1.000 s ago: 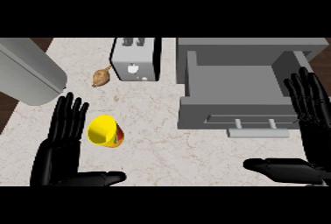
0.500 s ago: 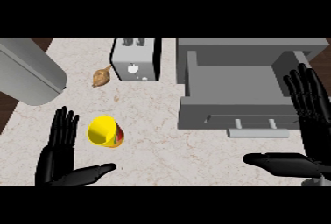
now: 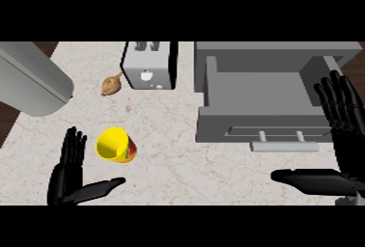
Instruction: Pick up the cup, place it into the drawer and close the drawer
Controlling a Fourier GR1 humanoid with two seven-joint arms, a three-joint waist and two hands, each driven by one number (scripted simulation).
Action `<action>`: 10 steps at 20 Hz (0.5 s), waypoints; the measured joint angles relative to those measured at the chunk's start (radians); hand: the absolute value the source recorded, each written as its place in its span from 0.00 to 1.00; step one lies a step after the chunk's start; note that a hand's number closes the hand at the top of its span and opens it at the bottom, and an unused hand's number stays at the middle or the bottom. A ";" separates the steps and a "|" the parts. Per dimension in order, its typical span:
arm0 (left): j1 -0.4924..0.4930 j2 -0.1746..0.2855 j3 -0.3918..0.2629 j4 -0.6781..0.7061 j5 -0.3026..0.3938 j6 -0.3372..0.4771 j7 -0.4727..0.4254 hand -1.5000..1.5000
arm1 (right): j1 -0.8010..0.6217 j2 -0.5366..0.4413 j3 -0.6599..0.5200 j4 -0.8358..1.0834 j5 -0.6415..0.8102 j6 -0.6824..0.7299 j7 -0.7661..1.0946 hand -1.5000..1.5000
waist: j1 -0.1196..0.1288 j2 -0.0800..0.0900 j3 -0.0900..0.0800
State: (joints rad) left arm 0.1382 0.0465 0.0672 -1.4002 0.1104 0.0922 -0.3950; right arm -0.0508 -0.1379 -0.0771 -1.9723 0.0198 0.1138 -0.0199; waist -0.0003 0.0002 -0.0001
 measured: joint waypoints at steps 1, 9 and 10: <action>-0.005 0.003 0.012 0.038 0.005 -0.010 -0.026 0.00 | -0.005 -0.001 -0.006 -0.003 -0.004 0.000 0.008 0.00 | 0.000 0.000 0.000; -0.148 0.033 0.114 0.403 0.047 -0.087 -0.252 0.00 | -0.003 0.006 -0.004 -0.007 -0.006 0.019 0.009 0.00 | -0.002 0.000 -0.001; -0.152 0.036 0.119 0.427 0.048 -0.094 -0.277 0.00 | 0.018 0.007 -0.002 -0.024 -0.008 0.026 0.009 0.00 | -0.003 0.000 0.000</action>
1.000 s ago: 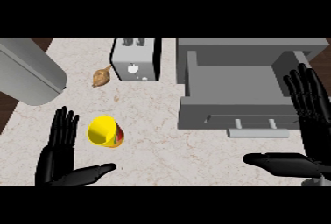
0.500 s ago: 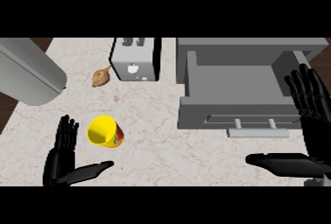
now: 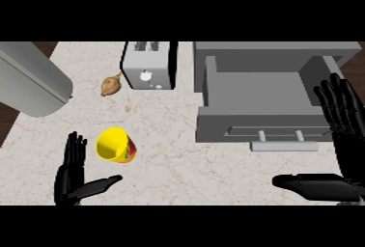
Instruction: Pick up the cup, place it into the drawer and close the drawer
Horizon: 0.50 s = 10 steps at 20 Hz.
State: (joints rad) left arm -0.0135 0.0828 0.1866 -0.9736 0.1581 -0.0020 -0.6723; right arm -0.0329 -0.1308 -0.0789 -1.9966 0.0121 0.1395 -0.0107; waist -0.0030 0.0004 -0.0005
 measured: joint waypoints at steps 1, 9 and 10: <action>-0.016 -0.001 0.005 0.033 0.002 -0.002 -0.021 0.00 | -0.011 0.000 -0.002 0.001 -0.002 0.001 0.007 0.00 | 0.000 0.000 0.000; -0.173 0.052 0.068 0.390 0.002 -0.055 -0.236 0.00 | -0.018 0.005 -0.011 0.020 0.002 0.012 -0.010 0.00 | -0.002 0.000 0.000; -0.187 0.052 0.070 0.429 -0.003 -0.057 -0.262 0.00 | -0.031 0.003 -0.015 0.035 0.002 0.012 -0.011 0.00 | -0.002 0.001 0.000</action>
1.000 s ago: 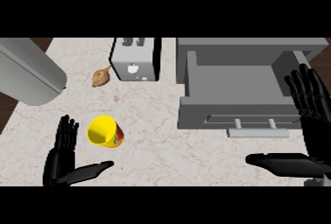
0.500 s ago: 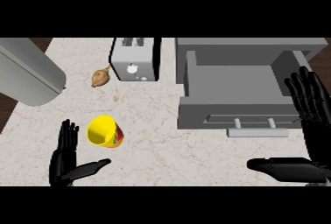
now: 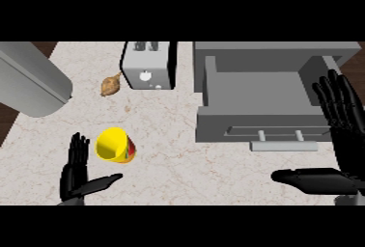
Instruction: Pick up the cup, place it into the drawer and close the drawer
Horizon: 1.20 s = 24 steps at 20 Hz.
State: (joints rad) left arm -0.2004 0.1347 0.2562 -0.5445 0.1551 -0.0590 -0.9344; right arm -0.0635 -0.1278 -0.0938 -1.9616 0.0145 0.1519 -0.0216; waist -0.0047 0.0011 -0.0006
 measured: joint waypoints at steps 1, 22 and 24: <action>-0.022 0.005 0.003 0.031 -0.001 -0.001 -0.010 0.00 | -0.004 -0.001 -0.003 0.006 0.000 0.001 -0.001 0.00 | 0.000 0.000 0.000; -0.217 0.028 0.033 0.291 0.001 -0.094 -0.090 0.00 | -0.032 0.000 -0.015 0.033 -0.015 0.017 0.006 0.00 | -0.008 0.002 0.001; -0.224 0.028 0.034 0.295 0.004 -0.109 -0.091 0.00 | -0.013 -0.005 -0.011 0.015 -0.017 0.027 0.008 0.00 | -0.011 0.003 0.000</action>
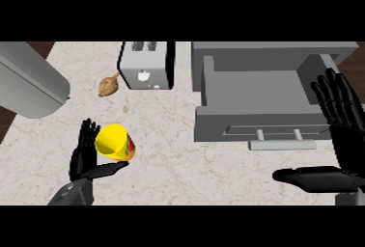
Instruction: Pick up the cup, place it into the drawer and close the drawer
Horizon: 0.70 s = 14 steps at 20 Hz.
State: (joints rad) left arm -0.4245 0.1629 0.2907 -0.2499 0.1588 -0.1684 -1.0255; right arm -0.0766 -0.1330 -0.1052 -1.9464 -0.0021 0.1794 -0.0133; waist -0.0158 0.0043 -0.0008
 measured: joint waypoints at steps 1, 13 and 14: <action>-0.013 -0.002 0.001 -0.002 0.003 -0.008 0.005 0.00 | -0.009 0.003 0.002 0.006 0.002 -0.004 0.003 0.00 | 0.000 0.000 0.000; -0.033 -0.068 -0.018 -0.037 0.021 -0.123 0.031 1.00 | 0.001 0.012 0.012 0.007 0.009 -0.004 0.003 0.00 | 0.001 0.001 -0.001; -0.027 -0.070 -0.021 -0.042 0.021 -0.128 0.027 1.00 | 0.003 0.014 0.013 0.000 0.009 -0.007 0.010 0.00 | 0.001 0.001 -0.001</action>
State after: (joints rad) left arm -0.4516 0.0931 0.2700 -0.2923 0.1796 -0.2968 -0.9985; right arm -0.0740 -0.1192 -0.0918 -1.9467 0.0072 0.1728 -0.0033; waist -0.0151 0.0052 -0.0022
